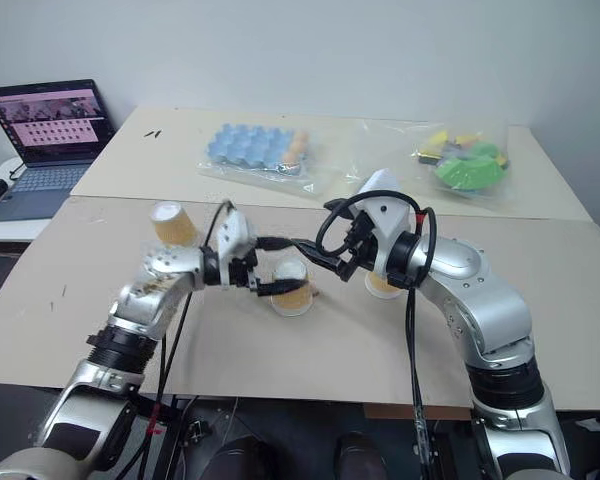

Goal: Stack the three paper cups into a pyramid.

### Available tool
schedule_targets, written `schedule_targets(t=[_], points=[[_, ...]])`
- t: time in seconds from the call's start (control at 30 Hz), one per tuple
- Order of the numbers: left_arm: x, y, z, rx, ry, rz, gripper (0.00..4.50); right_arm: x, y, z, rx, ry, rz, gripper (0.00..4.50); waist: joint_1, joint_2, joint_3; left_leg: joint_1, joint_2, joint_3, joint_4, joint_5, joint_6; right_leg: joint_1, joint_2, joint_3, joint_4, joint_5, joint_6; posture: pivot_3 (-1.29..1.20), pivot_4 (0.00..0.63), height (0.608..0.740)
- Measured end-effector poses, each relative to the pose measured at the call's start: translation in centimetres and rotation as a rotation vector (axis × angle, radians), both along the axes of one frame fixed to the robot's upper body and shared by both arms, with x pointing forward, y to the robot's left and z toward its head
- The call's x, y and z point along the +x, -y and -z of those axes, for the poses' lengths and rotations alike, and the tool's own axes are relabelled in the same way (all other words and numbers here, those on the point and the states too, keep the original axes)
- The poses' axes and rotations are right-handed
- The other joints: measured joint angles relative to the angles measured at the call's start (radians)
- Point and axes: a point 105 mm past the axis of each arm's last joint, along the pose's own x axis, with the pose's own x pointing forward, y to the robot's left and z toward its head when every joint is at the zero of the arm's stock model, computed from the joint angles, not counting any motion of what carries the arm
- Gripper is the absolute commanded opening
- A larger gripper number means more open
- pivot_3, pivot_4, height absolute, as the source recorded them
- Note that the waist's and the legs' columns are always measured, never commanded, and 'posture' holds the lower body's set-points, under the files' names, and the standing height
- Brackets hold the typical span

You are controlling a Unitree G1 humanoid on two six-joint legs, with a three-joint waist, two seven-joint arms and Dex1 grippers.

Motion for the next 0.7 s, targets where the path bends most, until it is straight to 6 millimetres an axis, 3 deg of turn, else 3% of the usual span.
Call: schedule_targets(t=[0.07, 0.2, 0.4, 0.53, 0.7], points=[[-0.6, -1.6, -1.1, 0.007, 0.01, -0.031, 4.47, 0.1, 0.1, 0.3, 0.006, -0.014, 0.003, 4.5, -0.003, 0.0, 0.0, 0.001, 0.0, 0.0, 0.0, 0.0, 0.0, 0.0, 0.0, 0.0, 0.0, 0.0, 0.0, 0.0, 0.15, 0.724], [-2.3, -5.5, -0.3, 0.016, -0.078, -0.172, 4.47, 0.4, 0.2, 1.1, 0.018, -0.048, 0.009, 4.5, 0.0, 0.001, 0.001, 0.001, 0.001, 0.0, 0.0, 0.0, 0.0, 0.0, 0.0, 0.001, 0.0, 0.0, 0.0, 0.0, 0.15, 0.724], [-0.1, -11.9, -0.3, -0.026, 0.017, -0.698, 4.47, 0.4, 0.1, 1.3, 0.03, -0.057, -0.005, 4.5, 0.02, 0.001, 0.001, 0.002, -0.001, -0.002, 0.001, 0.0, 0.001, 0.003, -0.002, -0.001, 0.0, 0.0, 0.0, 0.0, 0.15, 0.724], [0.5, -16.1, 3.0, -0.044, 0.011, -1.011, 4.47, 0.3, 0.0, 1.4, 0.032, -0.063, -0.015, 4.5, 0.019, 0.001, 0.001, 0.001, -0.001, -0.002, 0.0, 0.0, 0.0, 0.002, -0.001, -0.001, 0.0, 0.0, 0.0, 0.0, 0.15, 0.724], [1.6, -17.9, 5.4, -0.03, -0.024, -1.09, 4.47, -0.2, -0.1, 1.4, 0.028, -0.074, -0.052, 4.5, 0.027, 0.001, 0.001, 0.0, -0.002, -0.002, 0.001, 0.0, 0.0, 0.002, -0.002, -0.003, 0.0, 0.0, 0.0, 0.0, 0.15, 0.724]])
